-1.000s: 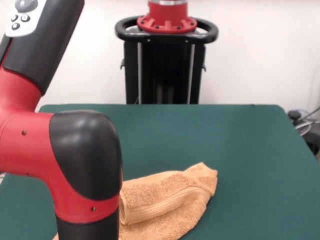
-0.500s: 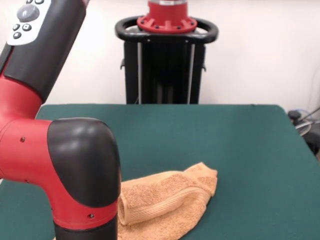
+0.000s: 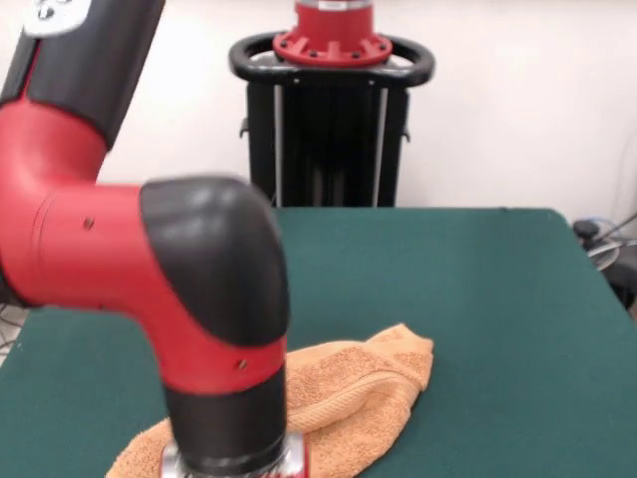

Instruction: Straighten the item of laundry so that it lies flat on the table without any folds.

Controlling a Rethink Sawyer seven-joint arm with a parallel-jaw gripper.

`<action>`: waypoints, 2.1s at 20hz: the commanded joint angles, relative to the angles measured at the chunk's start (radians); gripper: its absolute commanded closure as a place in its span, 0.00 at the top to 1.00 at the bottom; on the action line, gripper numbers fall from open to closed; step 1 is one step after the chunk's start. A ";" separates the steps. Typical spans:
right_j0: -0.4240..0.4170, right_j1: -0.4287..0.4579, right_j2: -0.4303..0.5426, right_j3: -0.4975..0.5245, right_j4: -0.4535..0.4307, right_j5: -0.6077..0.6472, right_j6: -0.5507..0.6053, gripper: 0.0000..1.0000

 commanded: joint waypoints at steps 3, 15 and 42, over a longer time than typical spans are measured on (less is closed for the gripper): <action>0.042 -0.216 -0.064 0.332 0.068 0.088 0.265 1.00; 0.012 -0.107 -0.034 0.285 0.088 0.003 0.189 1.00; 0.053 -0.001 -0.097 0.113 0.237 0.515 0.278 1.00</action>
